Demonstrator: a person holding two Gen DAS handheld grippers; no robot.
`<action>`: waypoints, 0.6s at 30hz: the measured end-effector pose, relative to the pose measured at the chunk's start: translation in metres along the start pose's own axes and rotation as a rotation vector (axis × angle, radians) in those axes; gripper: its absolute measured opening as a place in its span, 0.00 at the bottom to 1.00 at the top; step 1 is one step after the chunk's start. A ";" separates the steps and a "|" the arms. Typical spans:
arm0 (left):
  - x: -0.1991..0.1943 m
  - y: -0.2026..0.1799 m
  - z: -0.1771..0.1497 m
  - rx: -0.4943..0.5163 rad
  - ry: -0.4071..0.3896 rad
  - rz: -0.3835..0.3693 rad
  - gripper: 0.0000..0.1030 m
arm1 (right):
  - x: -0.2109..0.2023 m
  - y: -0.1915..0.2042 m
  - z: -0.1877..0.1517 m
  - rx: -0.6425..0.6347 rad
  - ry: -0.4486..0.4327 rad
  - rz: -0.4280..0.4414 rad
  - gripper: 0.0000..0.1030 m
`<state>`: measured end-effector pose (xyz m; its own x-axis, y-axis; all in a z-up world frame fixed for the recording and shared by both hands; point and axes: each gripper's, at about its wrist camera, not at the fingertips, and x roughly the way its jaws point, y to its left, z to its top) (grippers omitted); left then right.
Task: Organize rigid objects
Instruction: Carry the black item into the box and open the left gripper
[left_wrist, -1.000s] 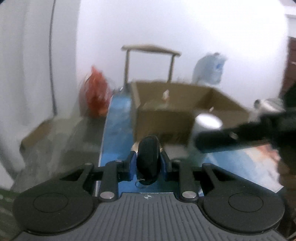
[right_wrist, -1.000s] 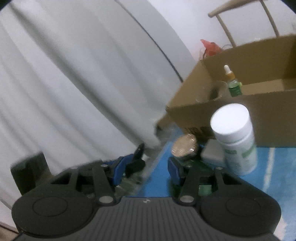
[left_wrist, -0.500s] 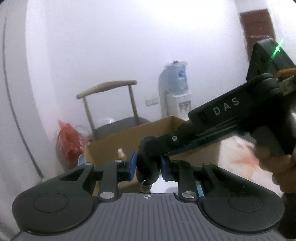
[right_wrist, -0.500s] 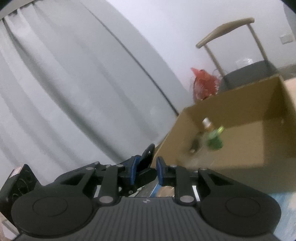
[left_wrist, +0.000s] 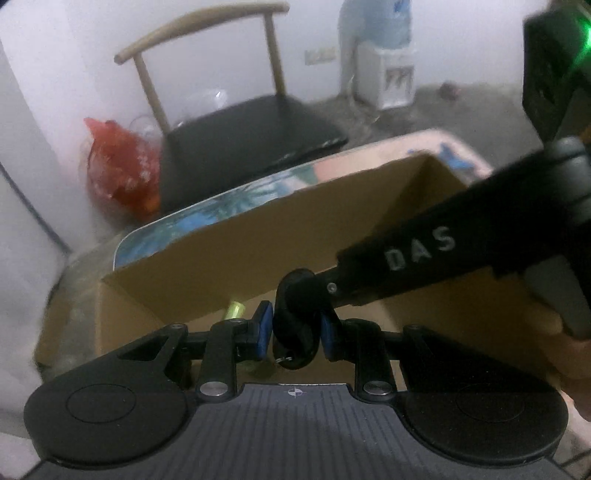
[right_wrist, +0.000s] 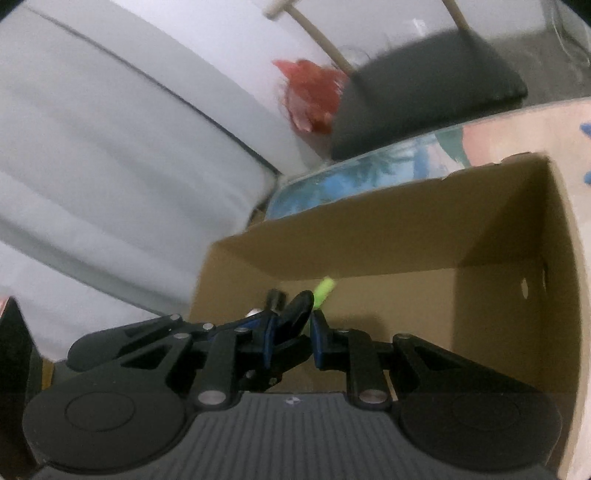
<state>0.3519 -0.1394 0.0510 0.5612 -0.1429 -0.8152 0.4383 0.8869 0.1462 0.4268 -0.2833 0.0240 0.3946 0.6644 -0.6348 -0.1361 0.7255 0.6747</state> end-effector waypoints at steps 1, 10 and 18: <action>0.007 0.000 0.004 0.002 0.017 0.016 0.25 | 0.007 -0.004 0.005 0.003 0.014 -0.001 0.21; 0.017 0.000 0.013 0.018 0.052 0.083 0.28 | 0.032 -0.029 0.021 0.085 0.053 -0.022 0.23; -0.024 -0.004 0.008 0.007 -0.017 0.070 0.28 | 0.003 -0.020 0.019 0.074 -0.017 -0.030 0.23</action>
<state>0.3421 -0.1427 0.0748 0.6023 -0.0879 -0.7934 0.4020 0.8921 0.2063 0.4476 -0.2992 0.0160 0.4129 0.6393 -0.6487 -0.0566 0.7289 0.6823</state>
